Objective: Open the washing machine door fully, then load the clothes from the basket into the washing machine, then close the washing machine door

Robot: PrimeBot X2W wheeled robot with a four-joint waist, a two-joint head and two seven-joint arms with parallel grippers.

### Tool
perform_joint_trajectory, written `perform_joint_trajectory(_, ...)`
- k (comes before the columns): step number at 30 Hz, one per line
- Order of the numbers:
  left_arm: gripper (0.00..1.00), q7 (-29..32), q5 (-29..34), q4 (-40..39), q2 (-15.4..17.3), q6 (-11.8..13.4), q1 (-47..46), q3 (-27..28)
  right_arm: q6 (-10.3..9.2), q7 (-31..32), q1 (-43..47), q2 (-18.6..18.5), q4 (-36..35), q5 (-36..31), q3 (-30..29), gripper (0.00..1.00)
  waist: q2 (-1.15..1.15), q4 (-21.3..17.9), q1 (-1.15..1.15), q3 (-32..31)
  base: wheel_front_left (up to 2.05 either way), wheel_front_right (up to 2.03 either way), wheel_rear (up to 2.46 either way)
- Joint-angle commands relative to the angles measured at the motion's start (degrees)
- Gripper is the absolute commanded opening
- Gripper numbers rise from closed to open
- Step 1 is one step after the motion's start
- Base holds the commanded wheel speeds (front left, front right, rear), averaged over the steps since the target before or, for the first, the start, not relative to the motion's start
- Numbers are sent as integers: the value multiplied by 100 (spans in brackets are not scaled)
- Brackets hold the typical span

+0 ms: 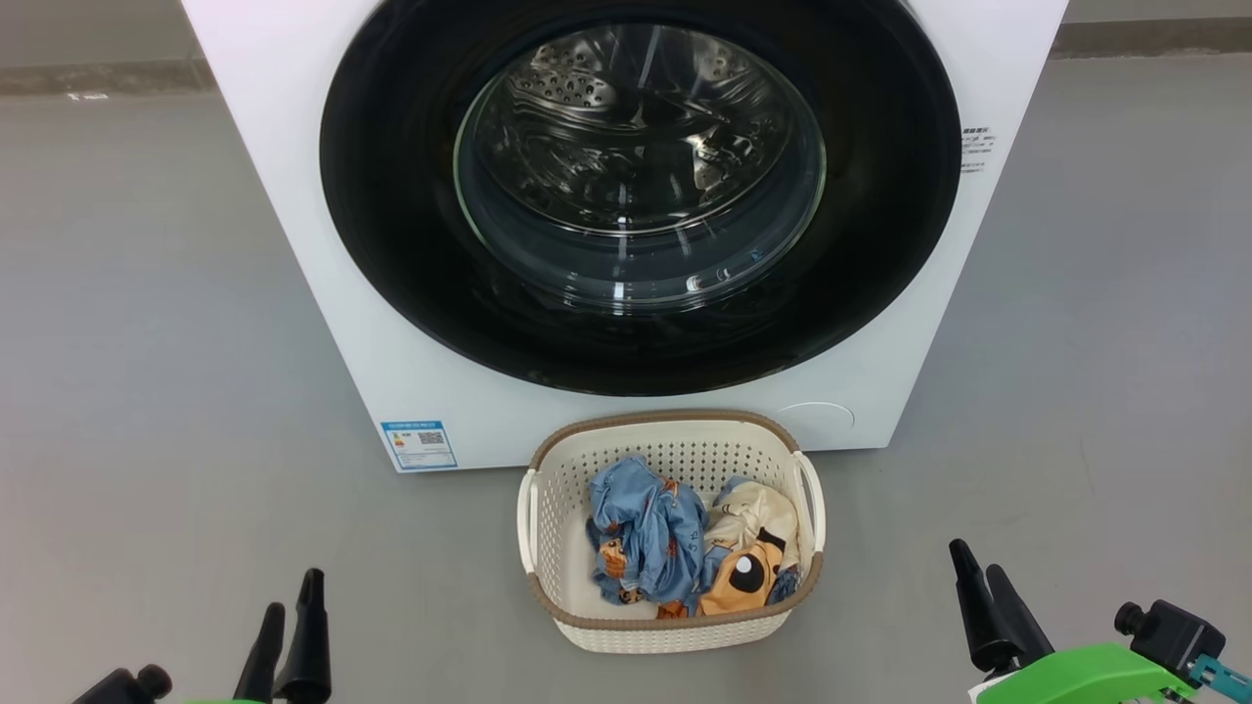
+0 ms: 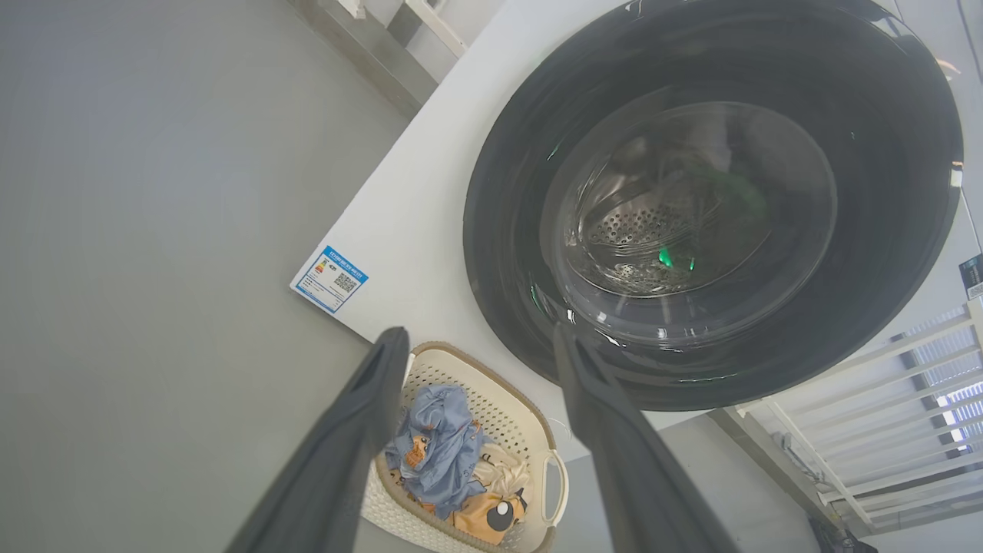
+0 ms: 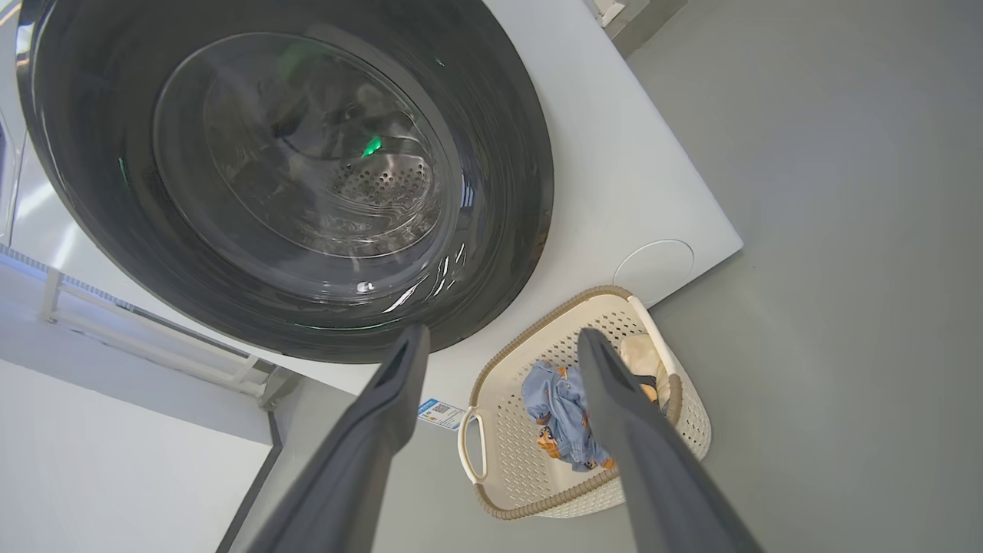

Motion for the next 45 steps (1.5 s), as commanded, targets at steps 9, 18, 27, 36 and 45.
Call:
perform_joint_trajectory(9,100,-216,661,-274,113,-11,-76,50,6,-213,-257,-83,-128,-717,189,100,0,-11,0,24,0,0,0)
perform_joint_trajectory(18,100,-368,1172,-357,143,-13,-69,36,7,-364,-292,-93,-121,-1271,258,100,0,-36,0,61,0,0,0)
perform_joint_trajectory(27,100,-503,1633,-425,178,-14,-72,-2,7,-498,-318,-98,-122,-1766,316,100,0,-47,0,95,0,0,0)
perform_joint_trajectory(36,100,-655,2155,-491,194,-15,-45,-18,8,-649,-333,-123,-116,-2300,375,100,0,-74,0,84,0,0,0)
perform_joint_trajectory(45,100,-807,2643,-555,219,-17,-24,-60,8,-800,-344,-150,-115,-2844,459,100,0,-101,0,78,0,0,0)
